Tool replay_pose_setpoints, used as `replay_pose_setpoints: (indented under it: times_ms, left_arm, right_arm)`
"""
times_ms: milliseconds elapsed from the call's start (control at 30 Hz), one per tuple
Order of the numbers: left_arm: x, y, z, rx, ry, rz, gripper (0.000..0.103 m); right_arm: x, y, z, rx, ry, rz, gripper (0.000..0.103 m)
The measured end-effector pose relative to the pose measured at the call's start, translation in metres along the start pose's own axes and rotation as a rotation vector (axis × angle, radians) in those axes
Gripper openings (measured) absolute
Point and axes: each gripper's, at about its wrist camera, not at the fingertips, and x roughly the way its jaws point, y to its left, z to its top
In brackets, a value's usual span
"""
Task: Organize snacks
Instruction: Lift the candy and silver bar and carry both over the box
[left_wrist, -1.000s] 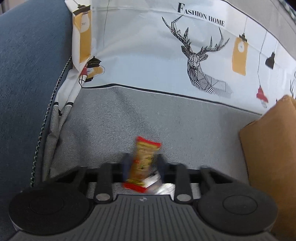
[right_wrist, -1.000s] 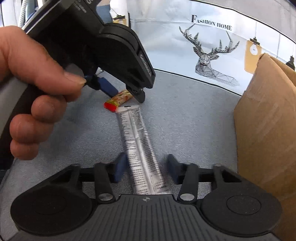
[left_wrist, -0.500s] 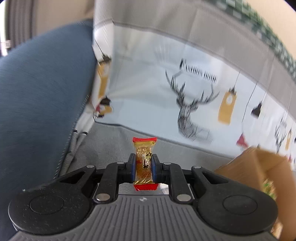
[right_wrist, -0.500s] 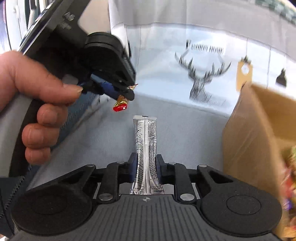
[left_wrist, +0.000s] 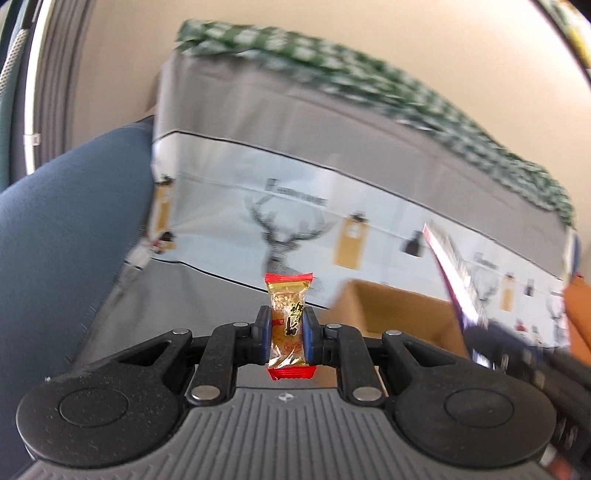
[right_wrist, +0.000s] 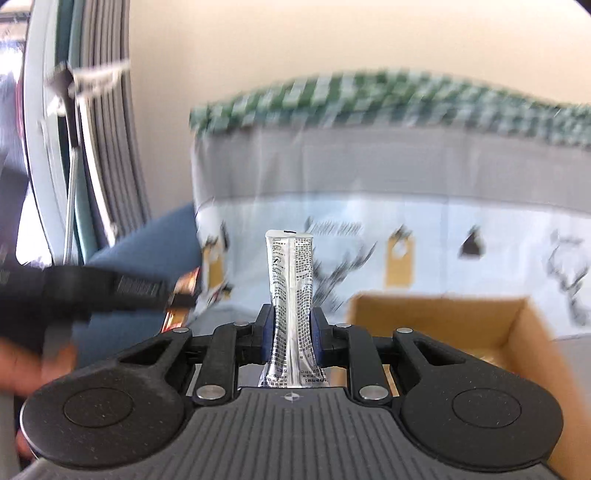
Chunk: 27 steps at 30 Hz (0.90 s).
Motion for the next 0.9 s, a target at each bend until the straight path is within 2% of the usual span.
replay_pose_setpoints:
  times_ms: [67,133,200,233,300,533,733,800,900]
  left_arm:
    - [-0.012,-0.017,-0.020,0.003,-0.030,-0.030,0.018]
    - [-0.018,-0.032,-0.043,0.030,-0.059,-0.025,0.018]
    - [-0.013,-0.043,-0.059,0.067,-0.021,-0.020,0.018]
    - [-0.009,-0.046,-0.062,0.058,0.006,-0.029,0.018]
    - [-0.005,-0.049,-0.062,0.049,0.012,-0.048,0.018]
    - [0.010,-0.059,-0.066,0.076,0.014,-0.052,0.018]
    - [0.014,-0.061,-0.068,0.059,0.008,-0.061,0.018]
    - [0.013,-0.065,-0.070,0.050,-0.001,-0.079,0.018]
    - [0.007,-0.080,-0.073,0.093,-0.039,-0.125,0.018]
  right_arm:
    - [-0.022,-0.018,-0.003,-0.009,-0.059,-0.021,0.022]
    - [-0.036,-0.035,-0.013,-0.015,-0.096,-0.076,0.022]
    - [-0.046,-0.052,-0.027,0.014,-0.084,-0.124,0.022]
    - [-0.047,-0.062,-0.034,0.039,-0.063,-0.138,0.022]
    - [-0.050,-0.077,-0.041,0.059,-0.033,-0.162,0.022]
    - [-0.053,-0.115,-0.054,0.020,-0.026,-0.251,0.022]
    - [-0.051,-0.121,-0.065,-0.029,-0.020,-0.280,0.022]
    - [-0.052,-0.119,-0.065,-0.047,-0.026,-0.281,0.022]
    - [-0.054,-0.120,-0.064,-0.057,-0.033,-0.284,0.022]
